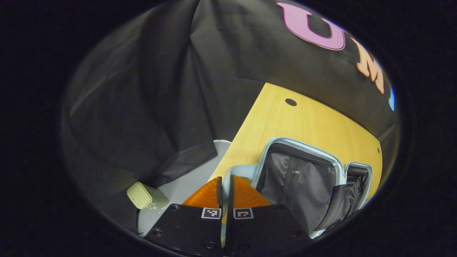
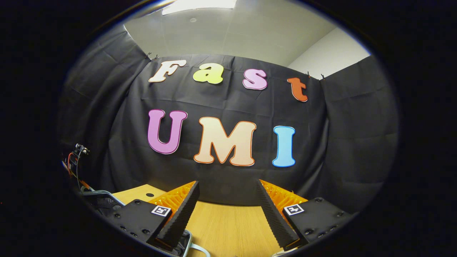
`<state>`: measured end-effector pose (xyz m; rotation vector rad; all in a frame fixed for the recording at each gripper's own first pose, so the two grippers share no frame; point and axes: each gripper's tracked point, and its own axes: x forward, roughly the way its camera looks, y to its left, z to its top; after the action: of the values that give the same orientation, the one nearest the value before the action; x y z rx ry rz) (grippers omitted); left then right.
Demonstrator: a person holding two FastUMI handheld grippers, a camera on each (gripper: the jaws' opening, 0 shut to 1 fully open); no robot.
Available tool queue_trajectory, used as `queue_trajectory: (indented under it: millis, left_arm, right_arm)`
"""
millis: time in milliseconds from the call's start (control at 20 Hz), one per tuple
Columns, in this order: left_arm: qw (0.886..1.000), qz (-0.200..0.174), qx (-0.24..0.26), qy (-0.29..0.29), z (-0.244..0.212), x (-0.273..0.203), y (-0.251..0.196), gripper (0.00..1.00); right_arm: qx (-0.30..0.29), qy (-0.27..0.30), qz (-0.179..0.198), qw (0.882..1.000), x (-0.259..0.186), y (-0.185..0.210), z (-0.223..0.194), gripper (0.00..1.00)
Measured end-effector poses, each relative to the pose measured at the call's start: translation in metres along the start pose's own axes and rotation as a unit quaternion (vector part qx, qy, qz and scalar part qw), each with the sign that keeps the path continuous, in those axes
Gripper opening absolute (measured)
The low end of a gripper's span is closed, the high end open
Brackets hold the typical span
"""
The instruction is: First open the suitcase, pack the skin care products into it, and then close the suitcase.
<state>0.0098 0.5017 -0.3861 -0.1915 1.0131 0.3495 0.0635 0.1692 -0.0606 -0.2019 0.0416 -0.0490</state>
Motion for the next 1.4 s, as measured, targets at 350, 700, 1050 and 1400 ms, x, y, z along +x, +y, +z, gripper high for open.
queue_trajectory:
  millis: [350,700,1050,1400]
  left_arm:
    - [0.998,0.042,0.011,-0.049,-0.001,0.015,0.021,0.28]
    - [0.955,0.162,-0.035,-0.248,0.059,-0.076,0.042,0.95]
    - [0.926,0.108,-0.001,-0.363,0.084,-0.216,-0.078,0.94]
    - [0.901,0.019,0.036,-0.433,0.098,-0.31,-0.216,0.96]
  right_arm:
    - [-0.002,0.007,-0.009,1.0,0.003,-0.012,-0.002,0.99]
    - [0.004,-0.015,0.013,1.0,-0.007,-0.044,0.012,0.99]
    - [0.035,-0.027,0.022,0.999,-0.024,-0.112,0.021,0.96]
    - [0.041,-0.044,0.023,0.998,-0.042,-0.163,0.028,0.99]
